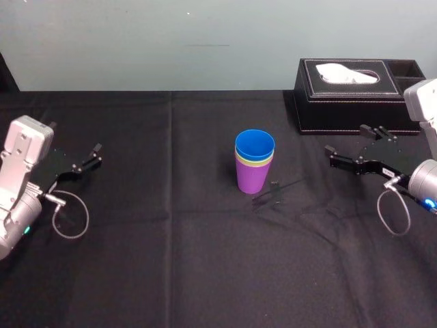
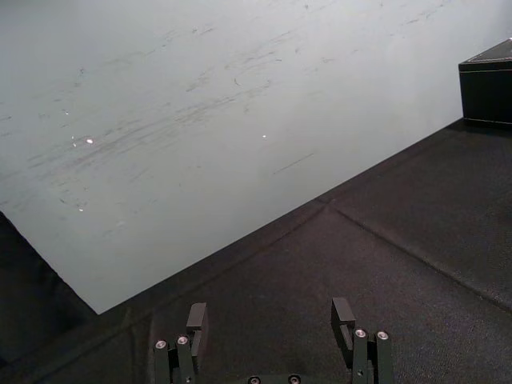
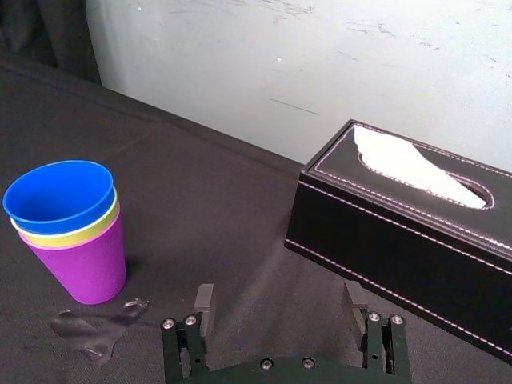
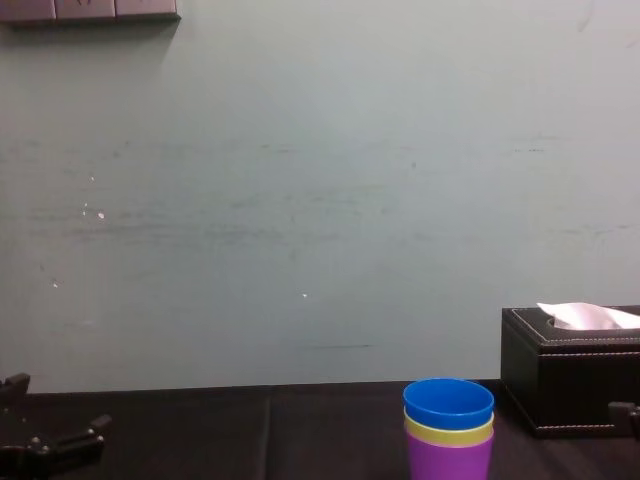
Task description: Stack the three plastic cups sequentially using one hand.
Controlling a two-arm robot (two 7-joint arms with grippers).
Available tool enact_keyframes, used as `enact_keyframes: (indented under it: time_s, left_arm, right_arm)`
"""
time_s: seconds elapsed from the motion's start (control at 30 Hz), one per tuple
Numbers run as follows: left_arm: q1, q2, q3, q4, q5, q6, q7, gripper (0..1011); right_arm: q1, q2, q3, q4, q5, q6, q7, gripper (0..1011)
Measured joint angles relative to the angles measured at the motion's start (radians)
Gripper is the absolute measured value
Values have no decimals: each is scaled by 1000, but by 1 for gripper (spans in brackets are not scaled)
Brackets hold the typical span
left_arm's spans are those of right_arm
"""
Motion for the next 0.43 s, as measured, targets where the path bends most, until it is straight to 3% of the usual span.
enact_keyframes:
  time_s: [0.43]
  left_arm:
    - [0,0,0,0,0,0,0,1011]
  right_arm:
    - [1,1,-1,-1,1,1,0,1003]
